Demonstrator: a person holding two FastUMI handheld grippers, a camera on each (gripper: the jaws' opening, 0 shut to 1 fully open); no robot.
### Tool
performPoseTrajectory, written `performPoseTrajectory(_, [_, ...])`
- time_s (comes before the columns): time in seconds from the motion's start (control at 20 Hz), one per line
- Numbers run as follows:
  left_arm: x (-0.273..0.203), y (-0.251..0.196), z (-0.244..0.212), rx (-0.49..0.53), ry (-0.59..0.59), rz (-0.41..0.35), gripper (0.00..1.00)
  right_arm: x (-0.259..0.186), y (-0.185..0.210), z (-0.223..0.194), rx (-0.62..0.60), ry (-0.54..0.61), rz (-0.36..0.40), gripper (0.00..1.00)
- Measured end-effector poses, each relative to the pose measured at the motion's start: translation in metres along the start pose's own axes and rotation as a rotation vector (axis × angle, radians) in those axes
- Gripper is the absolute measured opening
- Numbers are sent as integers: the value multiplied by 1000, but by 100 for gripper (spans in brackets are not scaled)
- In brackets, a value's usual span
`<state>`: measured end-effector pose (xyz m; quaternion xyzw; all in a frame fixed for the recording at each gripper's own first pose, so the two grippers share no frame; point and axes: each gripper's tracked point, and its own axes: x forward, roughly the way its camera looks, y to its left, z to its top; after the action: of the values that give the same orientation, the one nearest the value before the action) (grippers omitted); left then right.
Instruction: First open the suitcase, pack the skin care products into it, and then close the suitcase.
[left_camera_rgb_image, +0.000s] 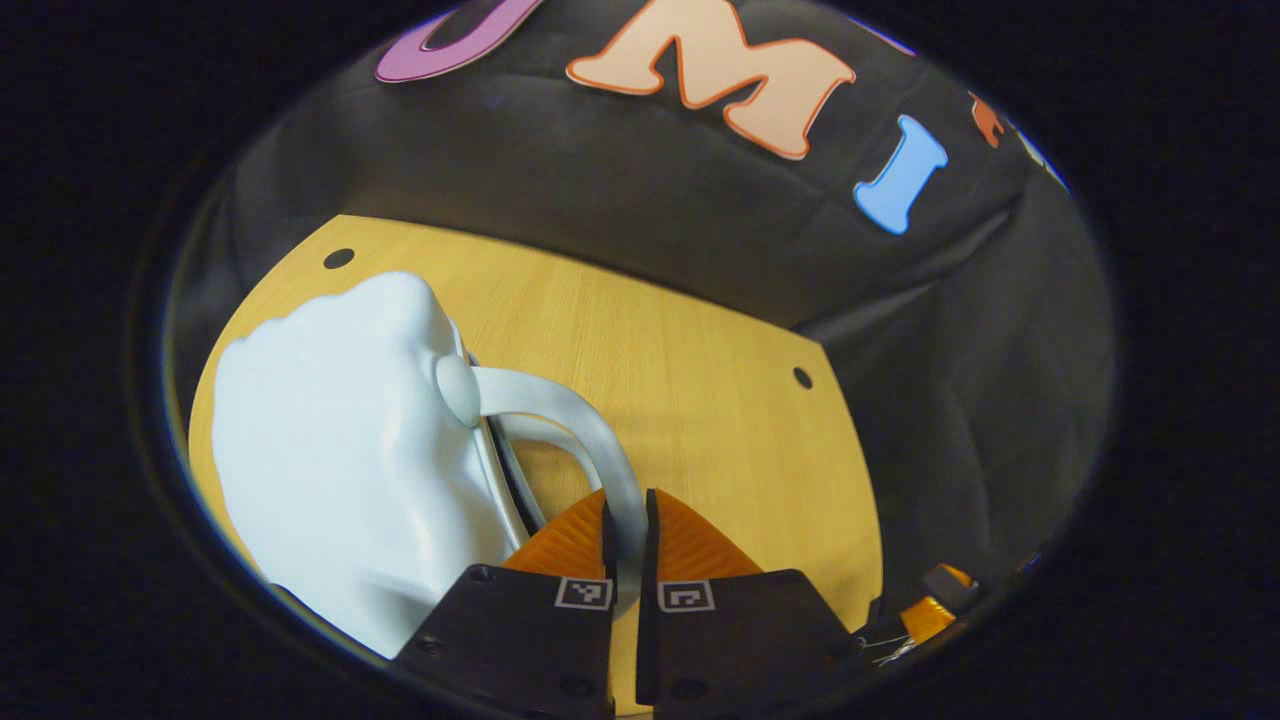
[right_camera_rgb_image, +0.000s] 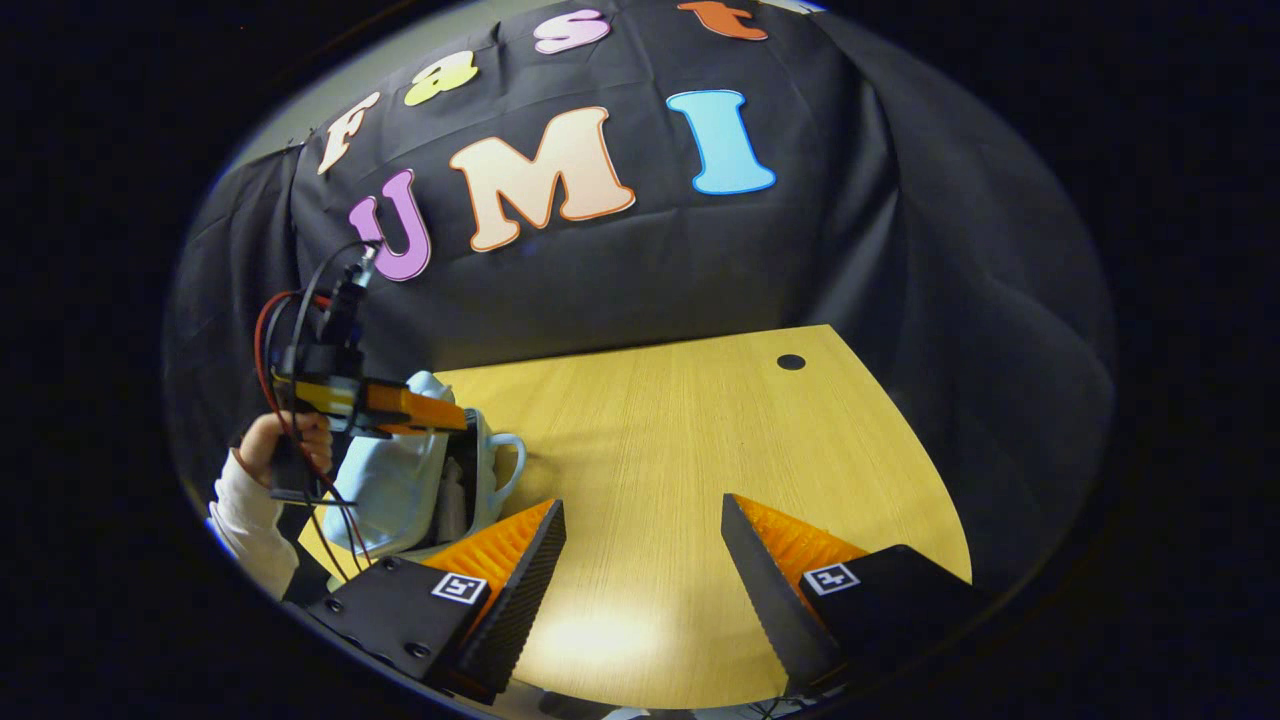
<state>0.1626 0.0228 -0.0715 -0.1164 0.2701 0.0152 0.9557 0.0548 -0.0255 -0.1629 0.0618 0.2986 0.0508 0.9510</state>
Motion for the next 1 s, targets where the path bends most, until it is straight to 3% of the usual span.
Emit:
performPoseTrajectory(0.2, [21, 5, -14, 60, 53, 92, 4, 1, -2, 0, 12, -5, -10, 99])
performPoseTrajectory(0.45, [20, -1, -14, 98, 43, 109, 11, 6, 5, 6, 20, -24, -3, 99])
performPoseTrajectory(0.55, [16, -8, -7, 131, 21, 99, 29, 8, 7, 10, 26, -34, 2, 95])
performPoseTrajectory(0.7, [-2, -9, 7, 195, -31, 133, 84, 8, 9, 18, 29, -56, 7, 99])
performPoseTrajectory(0.8, [-20, -13, 16, 216, -75, 142, 88, 8, 10, 23, 28, -72, 6, 99])
performPoseTrajectory(1.0, [-63, -31, 26, 231, -196, 88, 88, 8, 15, 29, 30, -88, 12, 99])
